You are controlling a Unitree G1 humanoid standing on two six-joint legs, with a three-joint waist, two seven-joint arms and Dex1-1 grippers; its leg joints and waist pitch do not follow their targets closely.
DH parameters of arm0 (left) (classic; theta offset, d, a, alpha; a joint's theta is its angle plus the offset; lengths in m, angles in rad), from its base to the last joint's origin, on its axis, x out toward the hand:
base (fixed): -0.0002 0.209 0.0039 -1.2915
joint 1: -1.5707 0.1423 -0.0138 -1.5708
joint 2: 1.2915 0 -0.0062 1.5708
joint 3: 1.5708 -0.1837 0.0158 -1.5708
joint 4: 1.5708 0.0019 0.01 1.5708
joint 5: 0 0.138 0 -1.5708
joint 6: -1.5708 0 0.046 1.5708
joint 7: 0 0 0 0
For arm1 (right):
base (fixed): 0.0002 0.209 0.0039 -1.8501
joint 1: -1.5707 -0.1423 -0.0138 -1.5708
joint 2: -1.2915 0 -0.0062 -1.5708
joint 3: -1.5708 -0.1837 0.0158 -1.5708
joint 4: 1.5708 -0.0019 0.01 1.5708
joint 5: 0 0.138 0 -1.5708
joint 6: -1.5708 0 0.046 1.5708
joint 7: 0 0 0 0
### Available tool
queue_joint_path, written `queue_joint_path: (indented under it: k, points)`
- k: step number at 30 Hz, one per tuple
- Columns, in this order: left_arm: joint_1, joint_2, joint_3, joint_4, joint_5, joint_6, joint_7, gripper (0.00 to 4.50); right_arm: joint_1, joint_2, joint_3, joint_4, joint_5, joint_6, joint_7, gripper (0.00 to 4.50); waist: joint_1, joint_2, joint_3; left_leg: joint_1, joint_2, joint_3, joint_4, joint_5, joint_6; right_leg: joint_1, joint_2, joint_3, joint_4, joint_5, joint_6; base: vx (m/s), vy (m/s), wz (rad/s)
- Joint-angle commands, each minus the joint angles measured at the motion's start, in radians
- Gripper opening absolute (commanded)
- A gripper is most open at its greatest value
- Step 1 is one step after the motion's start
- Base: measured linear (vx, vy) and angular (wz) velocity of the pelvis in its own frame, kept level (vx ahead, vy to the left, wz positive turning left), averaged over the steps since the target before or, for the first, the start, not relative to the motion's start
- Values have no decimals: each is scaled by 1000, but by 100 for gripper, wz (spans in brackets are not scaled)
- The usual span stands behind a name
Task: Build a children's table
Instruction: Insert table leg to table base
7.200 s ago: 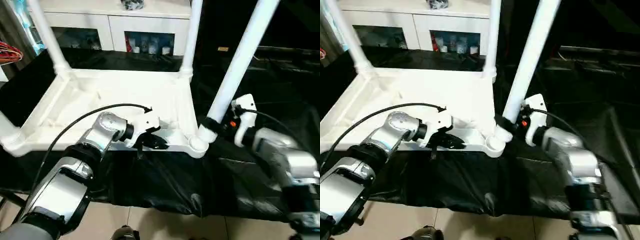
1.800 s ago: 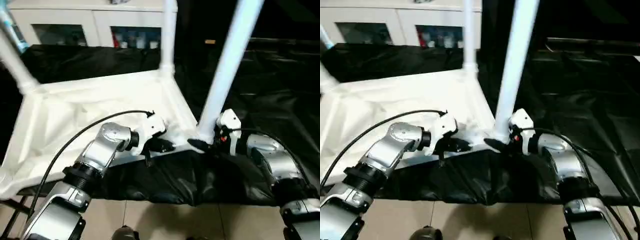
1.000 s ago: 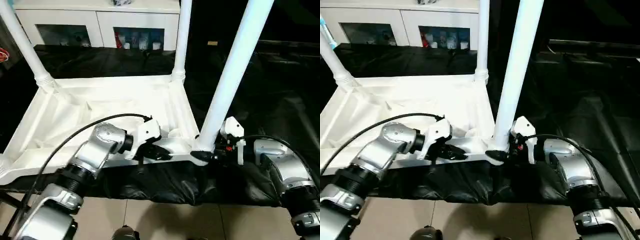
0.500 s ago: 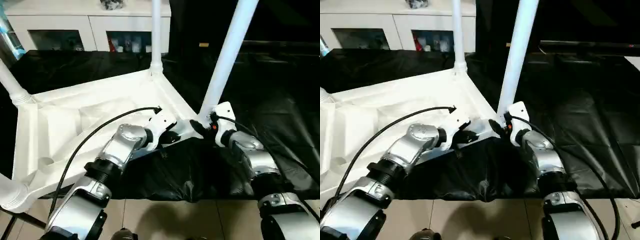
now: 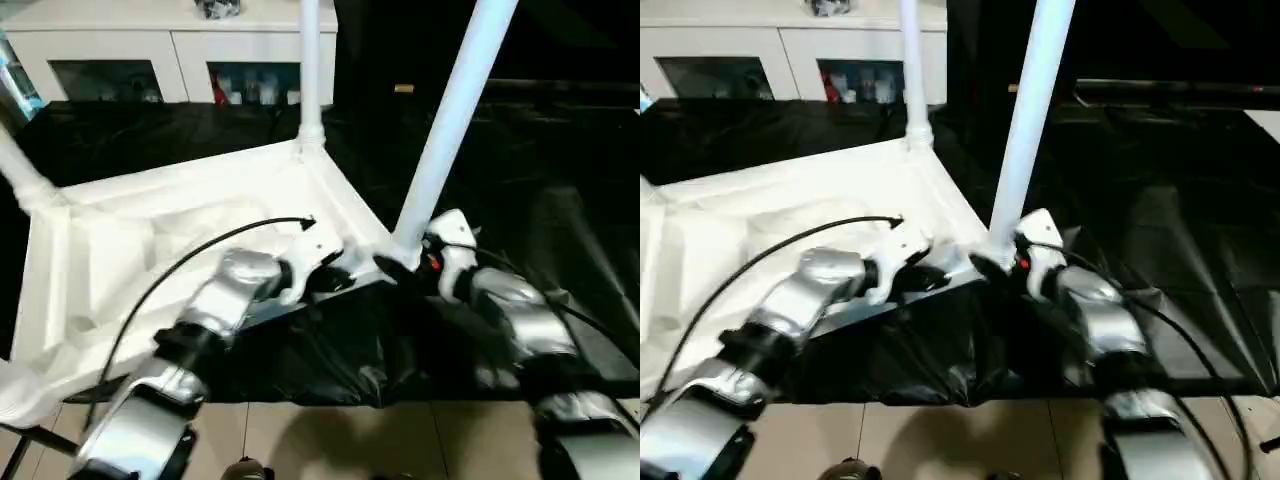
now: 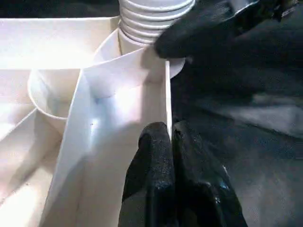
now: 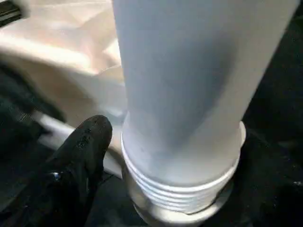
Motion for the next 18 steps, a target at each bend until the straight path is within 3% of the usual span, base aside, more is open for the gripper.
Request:
queue_joint_path:
  k: [1,5,11,18]
  points:
    - [-12,-18,-23,-68,-41,-45,-53,0,19,18,82,-45,23,19,116,392,5,-9,-83,11,33,-5,-65,-186,89,62,-63,48,-71,-200,-220,0,0,0]
    - [8,24,-39,-121,-65,-34,-152,0,68,-52,112,-138,48,48,250,392,12,-8,-80,18,38,-6,-69,-230,70,58,-65,50,-81,-289,-201,0,0,0]
    - [17,69,-55,-151,-74,-12,-249,0,111,-118,144,-235,61,80,364,336,30,-7,-79,18,38,-5,-70,-238,63,54,-65,52,-81,-303,-190,0,0,0]
    - [19,84,-57,-157,-74,-2,-274,0,127,-137,164,-271,57,101,386,289,32,-6,-79,19,38,-8,-72,-241,52,54,-66,51,-82,-317,-184,0,0,0]
